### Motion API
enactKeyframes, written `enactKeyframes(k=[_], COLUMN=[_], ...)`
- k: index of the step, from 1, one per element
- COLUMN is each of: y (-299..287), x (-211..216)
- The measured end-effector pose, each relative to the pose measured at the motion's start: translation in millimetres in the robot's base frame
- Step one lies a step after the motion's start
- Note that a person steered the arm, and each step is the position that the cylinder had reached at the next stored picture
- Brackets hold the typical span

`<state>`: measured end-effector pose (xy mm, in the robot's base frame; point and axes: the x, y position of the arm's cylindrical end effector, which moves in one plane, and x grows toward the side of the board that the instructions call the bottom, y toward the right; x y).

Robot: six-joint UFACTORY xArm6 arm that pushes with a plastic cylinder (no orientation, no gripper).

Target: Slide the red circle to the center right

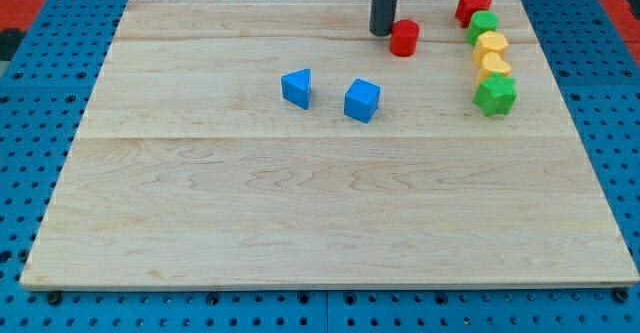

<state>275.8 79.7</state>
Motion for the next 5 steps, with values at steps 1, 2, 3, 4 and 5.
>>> enactKeyframes(k=[1,2,3,4,5], y=[-1,-8,12,32,32], x=[19,-5,-19,-15,13])
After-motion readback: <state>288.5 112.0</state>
